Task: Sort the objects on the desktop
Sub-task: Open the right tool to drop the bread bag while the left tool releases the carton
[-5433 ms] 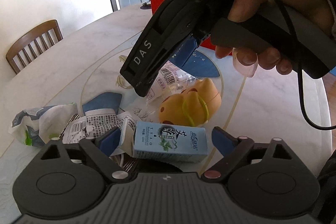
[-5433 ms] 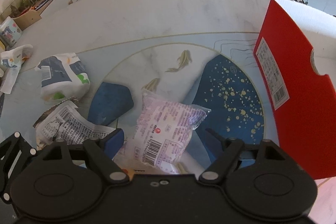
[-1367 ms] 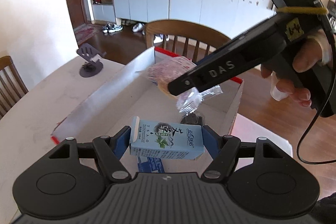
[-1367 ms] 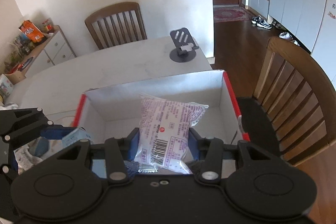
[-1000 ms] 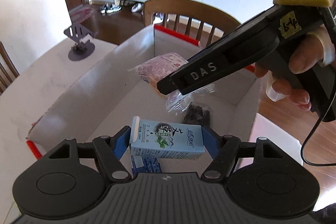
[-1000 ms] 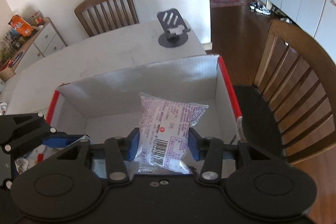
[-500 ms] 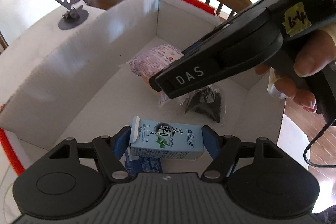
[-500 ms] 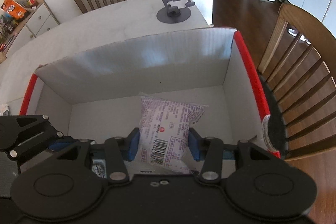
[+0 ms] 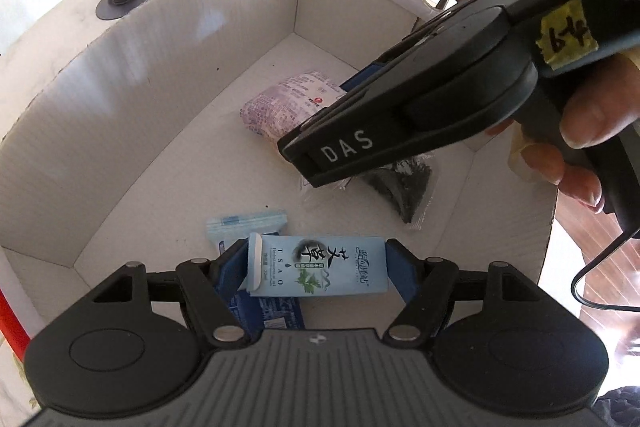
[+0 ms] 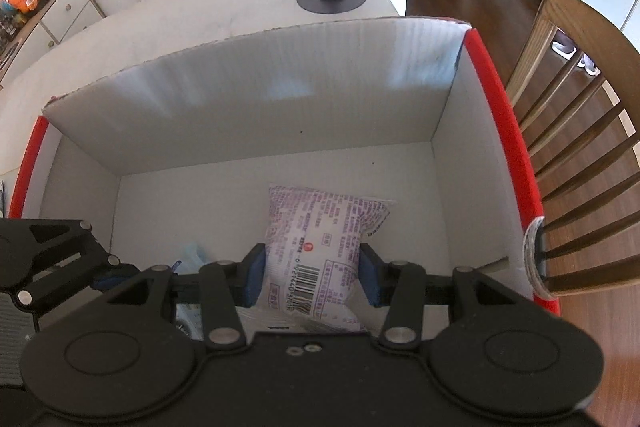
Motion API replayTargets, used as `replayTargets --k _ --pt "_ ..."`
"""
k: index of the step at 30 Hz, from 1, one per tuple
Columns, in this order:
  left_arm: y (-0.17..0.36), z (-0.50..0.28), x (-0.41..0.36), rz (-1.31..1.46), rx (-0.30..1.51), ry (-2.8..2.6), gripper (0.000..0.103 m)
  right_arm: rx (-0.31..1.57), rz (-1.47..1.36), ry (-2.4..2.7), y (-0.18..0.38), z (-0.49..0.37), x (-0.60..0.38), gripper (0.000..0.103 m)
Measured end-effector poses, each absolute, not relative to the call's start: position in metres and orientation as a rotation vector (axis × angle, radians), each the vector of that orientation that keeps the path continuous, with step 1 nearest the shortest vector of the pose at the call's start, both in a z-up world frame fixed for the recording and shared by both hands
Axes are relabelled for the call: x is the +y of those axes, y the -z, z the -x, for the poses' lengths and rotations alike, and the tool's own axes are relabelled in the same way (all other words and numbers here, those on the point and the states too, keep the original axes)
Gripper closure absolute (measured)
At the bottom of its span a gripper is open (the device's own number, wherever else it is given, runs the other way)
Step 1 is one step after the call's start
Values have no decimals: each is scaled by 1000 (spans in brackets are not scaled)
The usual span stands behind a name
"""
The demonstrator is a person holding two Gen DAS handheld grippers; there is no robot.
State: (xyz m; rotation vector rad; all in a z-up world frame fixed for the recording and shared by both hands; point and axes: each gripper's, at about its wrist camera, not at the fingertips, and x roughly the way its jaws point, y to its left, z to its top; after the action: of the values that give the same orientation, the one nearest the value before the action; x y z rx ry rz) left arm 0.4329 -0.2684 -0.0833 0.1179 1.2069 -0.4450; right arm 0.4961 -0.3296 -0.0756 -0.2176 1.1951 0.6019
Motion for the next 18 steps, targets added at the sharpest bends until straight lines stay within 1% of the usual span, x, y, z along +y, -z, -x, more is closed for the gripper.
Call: replayTargets --k 14,15,16,18 --pt "79 -431 -269 -137 1189 435 30 1206 208 -599 75 -498 -332 53" --pt "77 -430 -269 -136 1181 432 30 1203 204 -597 74 -498 -333 48" --pt "76 -429 -268 -129 1175 436 30 1199 200 -596 72 -497 -334 41" --pt "71 -428 -267 -125 1163 440 30 1186 187 -601 69 -496 -336 38"
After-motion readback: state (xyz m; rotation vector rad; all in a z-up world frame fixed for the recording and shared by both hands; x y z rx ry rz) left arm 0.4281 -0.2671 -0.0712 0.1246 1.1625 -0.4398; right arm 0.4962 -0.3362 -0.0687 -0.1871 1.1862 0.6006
